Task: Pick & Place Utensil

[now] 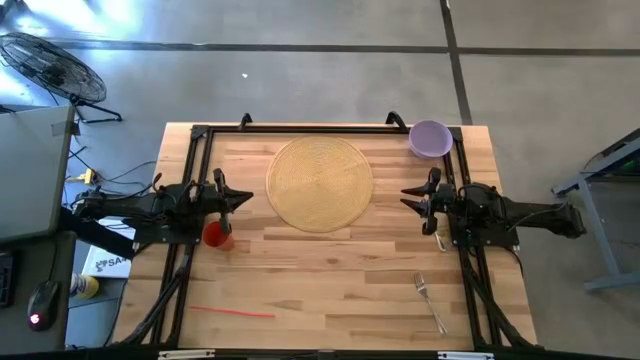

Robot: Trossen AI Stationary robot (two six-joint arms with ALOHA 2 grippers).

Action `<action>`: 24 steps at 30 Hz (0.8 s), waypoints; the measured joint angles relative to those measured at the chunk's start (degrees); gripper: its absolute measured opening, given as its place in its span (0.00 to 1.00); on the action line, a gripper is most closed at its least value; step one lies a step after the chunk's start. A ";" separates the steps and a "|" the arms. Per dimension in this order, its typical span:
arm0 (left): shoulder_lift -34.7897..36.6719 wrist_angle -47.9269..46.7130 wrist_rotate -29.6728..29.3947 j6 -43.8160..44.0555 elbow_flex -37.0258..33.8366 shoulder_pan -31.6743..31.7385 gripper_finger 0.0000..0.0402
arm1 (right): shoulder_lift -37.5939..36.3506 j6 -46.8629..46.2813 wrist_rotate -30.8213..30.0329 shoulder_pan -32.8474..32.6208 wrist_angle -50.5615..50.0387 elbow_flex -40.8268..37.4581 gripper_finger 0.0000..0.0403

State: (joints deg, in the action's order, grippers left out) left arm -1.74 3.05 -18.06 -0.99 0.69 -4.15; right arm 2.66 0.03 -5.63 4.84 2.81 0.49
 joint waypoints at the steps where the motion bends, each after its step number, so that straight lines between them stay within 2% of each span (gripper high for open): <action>1: 0.00 0.00 0.00 0.00 0.00 0.01 0.00 | 0.00 0.00 0.02 0.01 -0.01 0.00 0.29; 15: 0.00 0.25 0.15 0.51 0.00 -0.01 0.00 | 0.00 0.00 0.02 0.02 0.00 0.00 0.29; 24: 0.00 -0.20 5.62 1.01 1.24 0.01 0.00 | 0.00 0.00 0.02 0.01 -0.01 0.00 0.29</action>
State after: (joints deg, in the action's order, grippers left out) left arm -1.74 2.85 -12.45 0.02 1.93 -4.14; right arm 2.66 0.03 -5.61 4.85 2.79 0.49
